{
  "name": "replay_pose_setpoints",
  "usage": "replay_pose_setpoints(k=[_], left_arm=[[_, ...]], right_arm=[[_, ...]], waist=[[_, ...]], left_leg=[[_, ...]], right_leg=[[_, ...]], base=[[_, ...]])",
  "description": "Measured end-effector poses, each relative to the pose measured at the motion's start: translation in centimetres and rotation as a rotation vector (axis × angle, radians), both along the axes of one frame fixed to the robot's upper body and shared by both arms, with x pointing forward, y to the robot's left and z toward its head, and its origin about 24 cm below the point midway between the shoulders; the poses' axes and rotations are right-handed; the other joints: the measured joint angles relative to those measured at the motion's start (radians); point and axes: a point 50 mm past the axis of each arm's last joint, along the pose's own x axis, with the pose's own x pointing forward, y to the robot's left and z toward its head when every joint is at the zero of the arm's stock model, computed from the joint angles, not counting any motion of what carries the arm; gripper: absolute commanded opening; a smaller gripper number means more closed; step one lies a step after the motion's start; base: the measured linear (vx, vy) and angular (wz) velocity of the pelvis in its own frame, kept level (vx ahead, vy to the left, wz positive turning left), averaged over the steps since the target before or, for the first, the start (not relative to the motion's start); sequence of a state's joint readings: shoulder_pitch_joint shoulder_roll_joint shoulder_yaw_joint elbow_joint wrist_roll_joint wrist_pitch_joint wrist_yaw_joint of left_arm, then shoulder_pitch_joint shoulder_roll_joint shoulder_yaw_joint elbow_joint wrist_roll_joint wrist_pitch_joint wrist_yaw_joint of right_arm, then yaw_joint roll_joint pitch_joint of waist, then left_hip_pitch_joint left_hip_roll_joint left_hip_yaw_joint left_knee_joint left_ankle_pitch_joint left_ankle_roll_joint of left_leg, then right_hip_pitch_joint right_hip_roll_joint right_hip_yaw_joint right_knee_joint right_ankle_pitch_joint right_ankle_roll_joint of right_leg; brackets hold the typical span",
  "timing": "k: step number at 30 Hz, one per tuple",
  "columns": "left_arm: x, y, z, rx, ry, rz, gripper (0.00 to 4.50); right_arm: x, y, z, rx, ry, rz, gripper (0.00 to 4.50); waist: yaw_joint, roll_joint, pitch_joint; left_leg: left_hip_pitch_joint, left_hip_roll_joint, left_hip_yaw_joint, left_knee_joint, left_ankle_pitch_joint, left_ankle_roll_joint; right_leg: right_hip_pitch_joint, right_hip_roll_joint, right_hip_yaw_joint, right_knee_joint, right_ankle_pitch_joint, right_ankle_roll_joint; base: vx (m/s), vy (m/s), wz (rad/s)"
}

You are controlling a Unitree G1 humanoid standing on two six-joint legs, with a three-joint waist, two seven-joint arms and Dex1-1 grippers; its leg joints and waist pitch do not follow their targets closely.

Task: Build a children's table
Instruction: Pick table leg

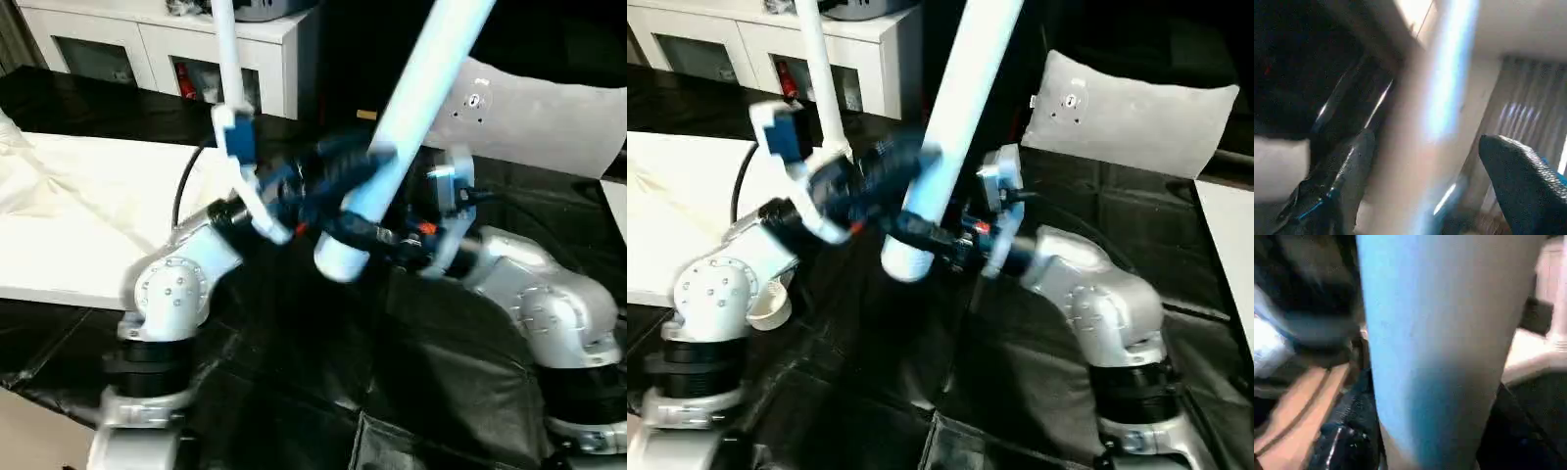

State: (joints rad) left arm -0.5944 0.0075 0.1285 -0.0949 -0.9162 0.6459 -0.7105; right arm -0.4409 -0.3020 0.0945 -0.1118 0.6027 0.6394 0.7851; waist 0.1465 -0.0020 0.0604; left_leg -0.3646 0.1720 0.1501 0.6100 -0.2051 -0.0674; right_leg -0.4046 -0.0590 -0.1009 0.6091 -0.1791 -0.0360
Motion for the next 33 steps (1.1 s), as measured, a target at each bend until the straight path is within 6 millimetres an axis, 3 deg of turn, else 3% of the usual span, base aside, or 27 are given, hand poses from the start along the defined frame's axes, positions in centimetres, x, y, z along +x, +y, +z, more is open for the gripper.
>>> replay_pose_setpoints(k=[4, 7, 11, 18, 22, 33], left_arm=[[1.9, 2.0, 0.3, -0.028, 0.086, 0.189, 3.81], [4.2, 3.5, -0.7, 0.093, 0.184, 0.378, 3.81], [5.1, 4.0, -1.7, 0.126, 0.262, 0.469, 3.81], [4.6, 2.1, -3.0, 0.430, 0.146, 0.450, 3.81], [3.8, 0.9, -2.7, 0.484, 0.067, 0.374, 3.81], [3.0, 1.8, -2.8, 0.567, -0.030, 0.360, 3.81]], right_arm=[[0.4, -0.1, -0.9, -0.069, -0.036, -0.089, 1.93], [0.7, 0.1, -1.0, -0.082, -0.083, -0.129, 1.93], [1.0, 0.1, -1.1, -0.099, -0.111, -0.167, 1.93], [1.5, 0.3, -1.9, -0.159, -0.133, -0.232, 1.93], [1.8, 0.1, -2.2, -0.197, -0.166, -0.279, 1.93], [1.6, 0.6, -2.9, -0.231, -0.185, -0.266, 1.93]], waist=[[-0.005, 0.000, 0.000], [-0.006, 0.000, 0.000], [-0.003, 0.000, 0.000], [-0.003, 0.000, 0.000], [-0.005, 0.001, 0.000], [-0.004, 0.002, 0.000]], left_leg=[[0.001, 0.000, 0.000, -0.001, 0.001, -0.001], [0.001, 0.000, 0.000, -0.001, 0.001, -0.002], [-0.002, 0.000, -0.001, -0.001, 0.001, -0.001], [-0.002, 0.000, -0.001, -0.001, 0.001, 0.000], [-0.001, 0.000, -0.001, -0.001, 0.000, -0.005], [0.000, 0.001, -0.001, -0.001, 0.003, -0.006]], right_leg=[[0.000, 0.000, 0.000, 0.001, 0.000, 0.000], [0.000, 0.001, 0.000, 0.000, 0.001, 0.002], [0.000, 0.000, 0.000, -0.002, 0.002, 0.003], [-0.001, 0.000, 0.000, -0.001, 0.003, 0.001], [-0.001, 0.000, 0.000, 0.000, 0.004, 0.000], [0.000, 0.000, 0.000, 0.001, 0.005, -0.001]], base=[[0.000, 0.000, 0.00], [0.000, 0.000, 0.00], [0.000, 0.000, 0.00], [0.000, 0.000, 0.00], [0.000, 0.000, 0.00], [0.000, 0.000, 0.00]])
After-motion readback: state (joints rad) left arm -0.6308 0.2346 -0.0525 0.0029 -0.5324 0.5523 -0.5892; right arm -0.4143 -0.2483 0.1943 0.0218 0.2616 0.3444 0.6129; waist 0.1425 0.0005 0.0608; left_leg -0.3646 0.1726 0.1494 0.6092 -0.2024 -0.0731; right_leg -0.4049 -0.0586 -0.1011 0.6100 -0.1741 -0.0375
